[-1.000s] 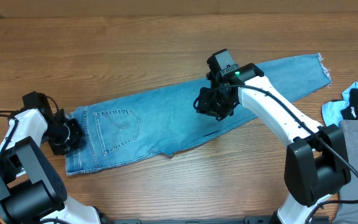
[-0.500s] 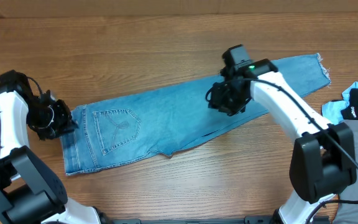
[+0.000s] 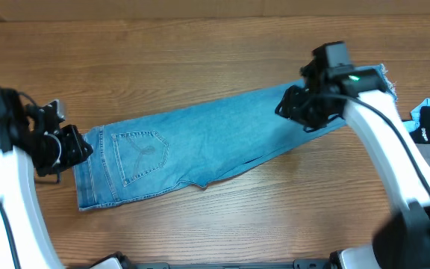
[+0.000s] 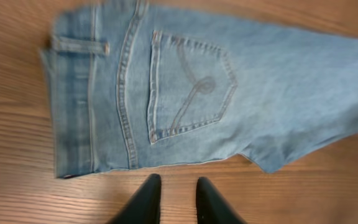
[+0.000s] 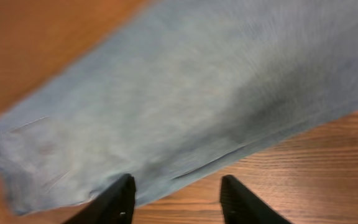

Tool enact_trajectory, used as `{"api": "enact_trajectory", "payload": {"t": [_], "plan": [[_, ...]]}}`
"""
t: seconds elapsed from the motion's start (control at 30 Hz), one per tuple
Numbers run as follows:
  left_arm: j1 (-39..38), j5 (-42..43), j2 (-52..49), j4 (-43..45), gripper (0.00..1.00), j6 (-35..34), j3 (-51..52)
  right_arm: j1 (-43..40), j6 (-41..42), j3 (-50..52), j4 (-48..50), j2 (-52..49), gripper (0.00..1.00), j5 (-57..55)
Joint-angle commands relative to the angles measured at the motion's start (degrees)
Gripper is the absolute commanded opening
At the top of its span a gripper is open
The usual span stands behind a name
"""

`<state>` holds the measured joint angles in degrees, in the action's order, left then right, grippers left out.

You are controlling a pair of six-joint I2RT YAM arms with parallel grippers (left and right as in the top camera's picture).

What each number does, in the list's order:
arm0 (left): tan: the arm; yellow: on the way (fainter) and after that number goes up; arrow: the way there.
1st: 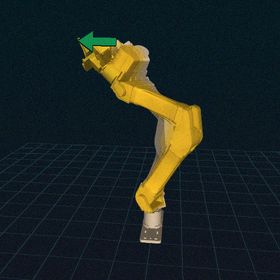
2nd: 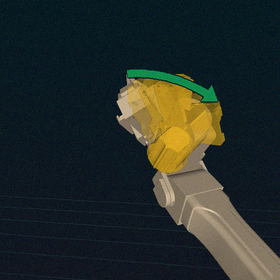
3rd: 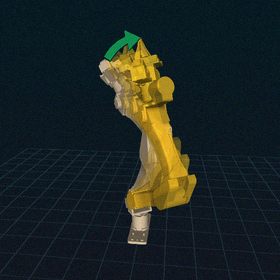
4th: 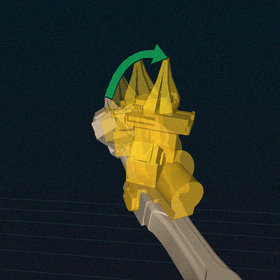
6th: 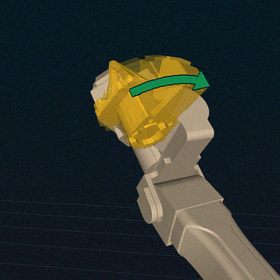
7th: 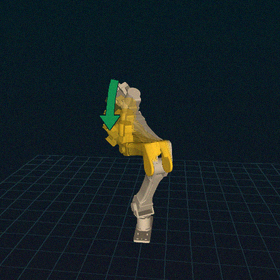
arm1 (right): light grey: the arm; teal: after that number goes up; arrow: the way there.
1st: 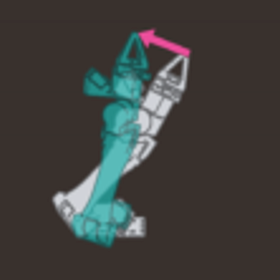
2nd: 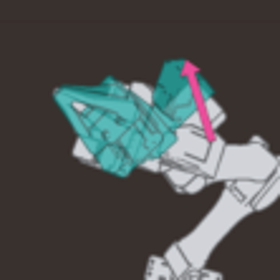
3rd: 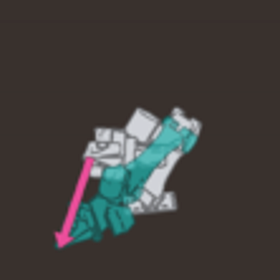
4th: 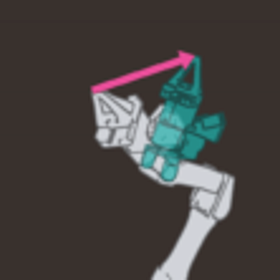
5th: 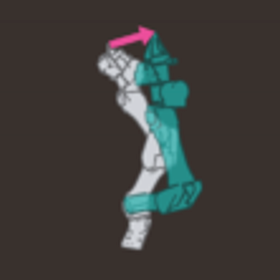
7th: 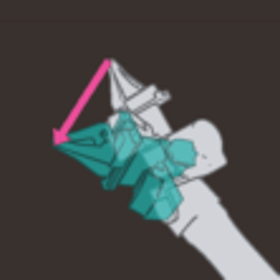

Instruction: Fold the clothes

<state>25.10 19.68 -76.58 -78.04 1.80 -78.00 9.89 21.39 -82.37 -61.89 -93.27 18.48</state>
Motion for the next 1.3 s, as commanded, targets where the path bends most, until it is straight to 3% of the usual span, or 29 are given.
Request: {"api": "enact_trajectory", "payload": {"t": [0.0,0.07,0.17,0.23,0.27,0.3,0.33,0.43,0.67,0.8,0.97,1.1,1.27], "plan": [[-0.1,-1.9,7.3,0.1,0.40,-1.7,1.4,0.0,-0.2,-2.3,0.3,9.5,0.57,0.9],[-0.1,-2.3,9.4,0.4,0.48,-3.3,3.5,0.0,-0.2,-2.3,0.2,12.5,0.66,0.9],[-0.1,-2.3,9.8,2.3,0.47,-5.6,9.0,0.0,-0.2,-2.3,-0.6,15.5,0.71,0.8],[-0.1,-2.1,9.0,4.4,0.34,-7.1,13.4,0.0,-0.2,-2.3,-1.3,16.2,0.69,0.9],[-0.1,-2.1,8.2,5.8,0.25,-7.9,16.1,0.0,-0.2,-2.3,-1.7,16.3,0.66,0.8],[-0.1,-2.1,7.2,7.1,0.09,-9.0,18.8,0.0,-0.2,-2.3,-2.1,16.3,0.64,0.8],[-0.1,-2.2,6.0,8.7,0.04,-10.0,21.3,0.0,-0.2,-2.2,-2.3,16.1,0.61,0.8],[0.0,-4.0,2.1,14.1,0.04,-13.9,27.5,0.0,-0.2,-2.2,-2.5,15.9,0.55,0.6],[0.0,-11.9,-11.8,28.5,0.04,-20.7,34.1,0.0,-0.2,-2.2,-2.5,15.9,0.55,-0.5],[0.0,-22.1,-21.6,38.0,0.04,-23.5,34.2,0.0,-0.2,-2.2,-2.0,15.9,0.55,-0.5],[0.0,-25.8,-30.6,47.3,0.04,-23.7,31.0,0.0,-0.1,-2.2,-1.0,15.9,0.56,-0.5],[0.1,-26.2,-33.8,47.9,0.04,-21.4,22.1,0.0,-0.1,-2.2,-1.6,15.1,0.61,-2.8],[0.5,-29.4,-34.0,43.3,0.06,-17.6,7.2,-0.4,2.9,-1.5,-3.8,10.8,0.68,-14.0]]}}
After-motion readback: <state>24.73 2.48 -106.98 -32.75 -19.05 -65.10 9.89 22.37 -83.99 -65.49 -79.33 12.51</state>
